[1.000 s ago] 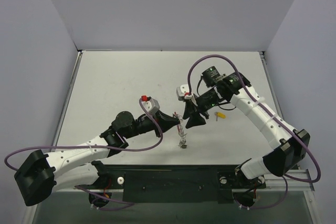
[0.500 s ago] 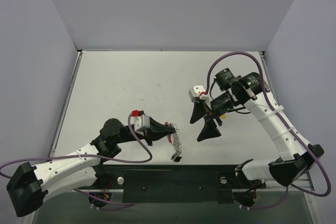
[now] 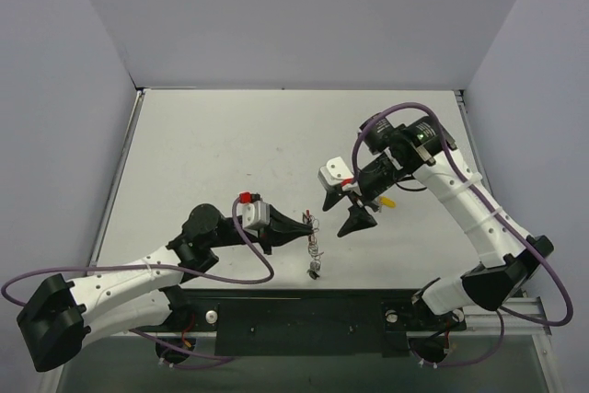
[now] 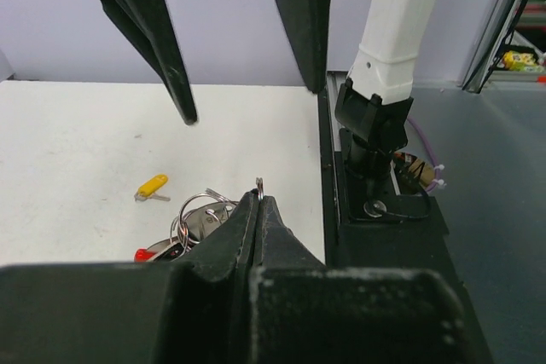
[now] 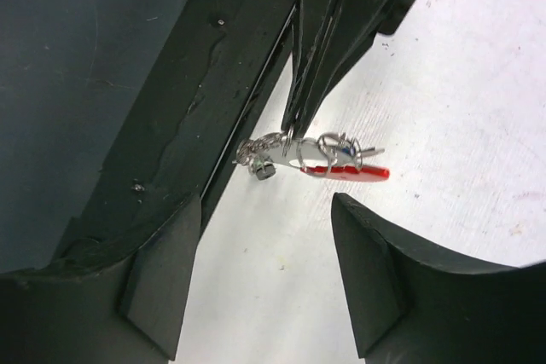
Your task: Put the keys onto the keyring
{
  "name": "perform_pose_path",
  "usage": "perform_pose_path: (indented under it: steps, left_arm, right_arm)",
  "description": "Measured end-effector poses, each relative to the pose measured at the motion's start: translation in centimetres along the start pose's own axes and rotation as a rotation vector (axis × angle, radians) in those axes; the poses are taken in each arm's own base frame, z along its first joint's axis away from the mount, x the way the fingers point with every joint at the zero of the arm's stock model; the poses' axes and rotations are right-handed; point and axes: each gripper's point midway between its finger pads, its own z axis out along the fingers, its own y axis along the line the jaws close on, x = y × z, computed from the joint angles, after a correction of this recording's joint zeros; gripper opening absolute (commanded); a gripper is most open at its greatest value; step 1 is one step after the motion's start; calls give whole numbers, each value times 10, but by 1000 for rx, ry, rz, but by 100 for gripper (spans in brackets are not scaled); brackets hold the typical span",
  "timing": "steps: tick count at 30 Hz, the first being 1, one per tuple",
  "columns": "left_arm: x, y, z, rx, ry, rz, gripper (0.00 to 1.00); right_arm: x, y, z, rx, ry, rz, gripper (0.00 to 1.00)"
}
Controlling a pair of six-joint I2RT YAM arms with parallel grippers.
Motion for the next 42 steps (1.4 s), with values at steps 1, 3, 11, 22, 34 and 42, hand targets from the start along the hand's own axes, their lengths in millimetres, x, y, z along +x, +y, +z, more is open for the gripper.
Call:
perform_pose_path:
  steps: [1, 3, 11, 22, 34, 42]
  left_arm:
    - [0, 0, 2, 1, -5, -13, 0]
    - [-1, 1, 4, 0, -19, -36, 0]
    - [-21, 10, 9, -67, -121, -185, 0]
    - [-26, 12, 6, -97, -169, -274, 0]
    - [-18, 9, 9, -72, -147, -287, 0]
    - [-16, 7, 10, -59, -140, -284, 0]
  right_arm:
    - [-2, -3, 3, -11, 5, -18, 50]
    - [-3, -5, 10, -38, 16, -40, 49]
    - [1, -1, 17, -68, 36, -36, 41]
    - [1, 2, 17, -70, 23, 36, 40]
    - [2, 1, 13, -52, 16, 125, 40]
    - [16, -13, -1, 65, -49, 331, 37]
